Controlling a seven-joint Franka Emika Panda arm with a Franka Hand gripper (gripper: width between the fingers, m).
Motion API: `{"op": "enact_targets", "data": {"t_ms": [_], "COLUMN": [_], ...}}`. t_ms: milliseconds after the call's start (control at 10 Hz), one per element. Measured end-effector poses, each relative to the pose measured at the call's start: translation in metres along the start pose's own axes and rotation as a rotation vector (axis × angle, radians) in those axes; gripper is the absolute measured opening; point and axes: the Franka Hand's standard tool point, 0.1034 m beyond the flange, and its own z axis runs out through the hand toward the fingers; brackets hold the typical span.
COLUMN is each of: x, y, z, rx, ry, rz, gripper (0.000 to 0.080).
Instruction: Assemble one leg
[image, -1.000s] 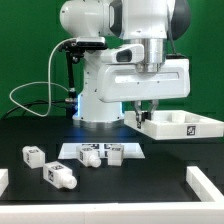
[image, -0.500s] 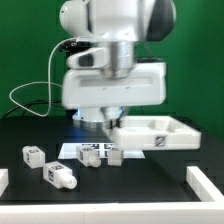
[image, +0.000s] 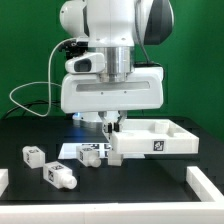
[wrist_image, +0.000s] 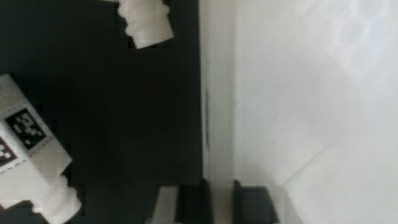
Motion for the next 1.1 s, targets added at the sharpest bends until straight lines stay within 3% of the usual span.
{"op": "enact_targets", "data": {"t_ms": [200, 400, 800, 900, 1000, 1100], "x": [0.041, 0.074, 0.069, 0.071, 0.081, 0.107], "y": [0.024, 0.039, 0.037, 0.039, 0.041, 0.041], "z": [0.000, -0.003, 0.004, 0.015, 0.025, 0.028], "rx": [0.006, 0.011, 0.008, 0.000, -0.002, -0.007], "ry": [-0.036, -0.065, -0.065, -0.056, -0.071, -0.059], "rz": [0.047, 0.061, 0.057, 0.058, 0.080, 0.085], "gripper": [0.0049, 0.0049, 0.0051, 0.0051, 0.0051, 0.0051]}}
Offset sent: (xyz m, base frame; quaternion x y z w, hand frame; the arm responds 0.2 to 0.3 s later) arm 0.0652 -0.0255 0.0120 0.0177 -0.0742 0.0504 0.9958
